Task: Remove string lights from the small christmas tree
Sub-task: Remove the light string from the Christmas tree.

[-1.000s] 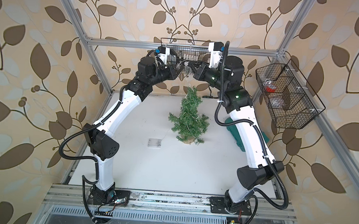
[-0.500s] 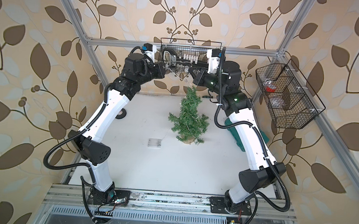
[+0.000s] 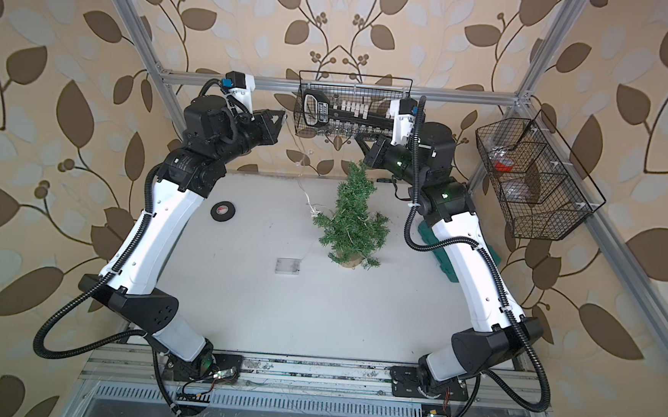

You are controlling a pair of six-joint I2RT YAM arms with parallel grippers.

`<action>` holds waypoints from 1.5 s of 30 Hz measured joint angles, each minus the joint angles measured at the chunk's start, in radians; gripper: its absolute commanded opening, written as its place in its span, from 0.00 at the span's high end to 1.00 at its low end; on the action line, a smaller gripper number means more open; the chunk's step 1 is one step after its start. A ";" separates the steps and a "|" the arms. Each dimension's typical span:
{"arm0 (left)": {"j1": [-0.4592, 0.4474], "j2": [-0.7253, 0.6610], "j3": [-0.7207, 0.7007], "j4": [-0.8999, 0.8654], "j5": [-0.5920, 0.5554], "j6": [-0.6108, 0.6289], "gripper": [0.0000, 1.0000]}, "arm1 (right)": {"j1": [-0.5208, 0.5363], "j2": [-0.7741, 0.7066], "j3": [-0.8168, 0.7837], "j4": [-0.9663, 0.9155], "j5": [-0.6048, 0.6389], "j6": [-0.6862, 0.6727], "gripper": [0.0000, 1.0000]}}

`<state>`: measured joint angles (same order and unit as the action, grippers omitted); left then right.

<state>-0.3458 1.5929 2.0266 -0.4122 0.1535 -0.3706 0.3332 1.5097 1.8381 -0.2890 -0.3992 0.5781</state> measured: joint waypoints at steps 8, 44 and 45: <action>0.000 -0.255 -0.223 -0.130 -0.079 -0.009 1.00 | 0.000 -0.090 -0.016 -0.087 0.019 -0.014 0.67; 0.000 -0.372 0.147 -0.768 -0.041 -0.212 1.00 | 0.239 -0.684 -0.779 -0.257 0.096 0.180 0.47; 0.000 -0.383 0.116 -0.766 -0.024 -0.227 1.00 | 0.291 -0.669 -0.782 -0.239 0.116 0.200 0.45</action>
<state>-0.3458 1.2102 2.1429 -1.1778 0.1291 -0.5976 0.6243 0.8406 1.0561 -0.5278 -0.2836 0.7776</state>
